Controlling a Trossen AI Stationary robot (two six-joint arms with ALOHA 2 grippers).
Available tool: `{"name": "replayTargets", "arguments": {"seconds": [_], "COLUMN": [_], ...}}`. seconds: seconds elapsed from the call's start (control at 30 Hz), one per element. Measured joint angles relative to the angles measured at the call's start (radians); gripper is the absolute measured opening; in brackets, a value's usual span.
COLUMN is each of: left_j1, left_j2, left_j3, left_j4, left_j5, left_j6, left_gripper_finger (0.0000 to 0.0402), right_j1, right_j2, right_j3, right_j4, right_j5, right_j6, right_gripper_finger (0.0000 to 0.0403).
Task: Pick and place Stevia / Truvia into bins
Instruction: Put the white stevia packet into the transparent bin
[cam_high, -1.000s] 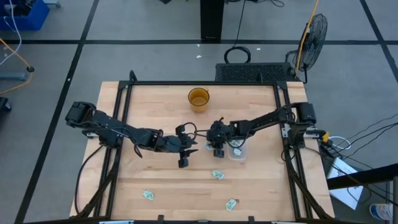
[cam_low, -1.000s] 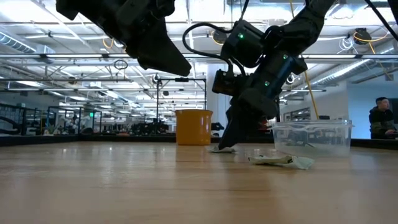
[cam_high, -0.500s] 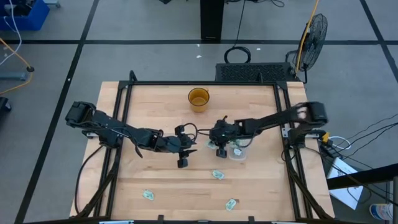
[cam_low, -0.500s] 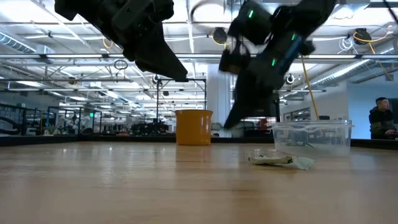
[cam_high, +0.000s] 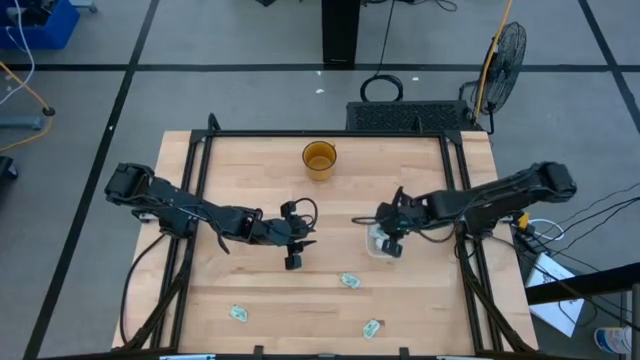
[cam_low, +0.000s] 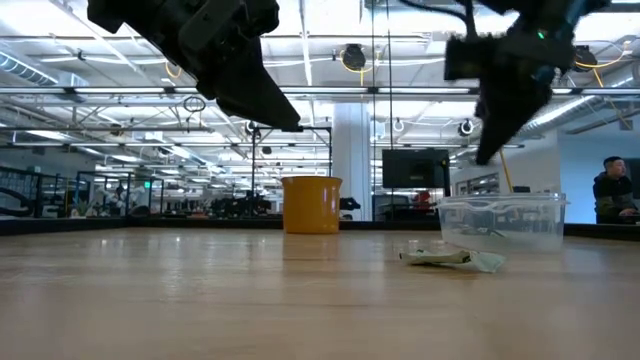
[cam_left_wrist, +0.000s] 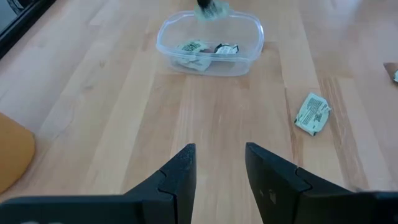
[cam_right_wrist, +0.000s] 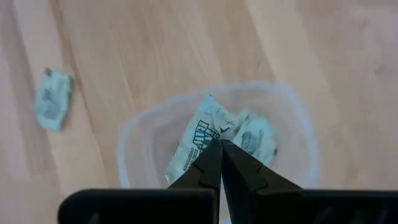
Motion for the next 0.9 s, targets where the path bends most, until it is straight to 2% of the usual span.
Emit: {"name": "replayTargets", "arguments": {"seconds": [0.1, 0.27, 0.47, 0.6, 0.7, 0.9], "left_j1": [0.0, 0.0, 0.0, 0.0, 0.0, 0.0], "left_j2": [0.0, 0.0, 0.0, 0.0, 0.0, 0.0], "left_j3": [0.0, 0.0, 0.0, 0.0, 0.0, 0.0], "left_j4": [0.001, 0.001, 0.018, 0.021, 0.021, 0.016], "left_j5": [0.0, 0.0, 0.0, 0.0, 0.0, 0.0], "left_j6": [0.0, 0.001, 0.003, 0.007, 0.007, 0.005], "left_gripper_finger": [0.0145, 0.0145, 0.0145, 0.0145, 0.0145, 0.0145], "right_j1": [0.018, 0.032, 0.038, 0.038, 0.038, 0.038], "right_j2": [0.012, 0.015, 0.022, 0.026, 0.009, -0.081], "right_j3": [-0.081, -0.165, -0.225, -0.228, -0.22, -0.135], "right_j4": [0.079, 0.231, 0.335, 0.315, 0.328, 0.35], "right_j5": [-0.006, -0.103, -0.112, -0.104, -0.103, -0.073], "right_j6": [0.027, -0.037, -0.062, -0.077, -0.148, -0.255], "right_gripper_finger": [0.0001, 0.0004, 0.0041, 0.0079, 0.0103, 0.0124]}}
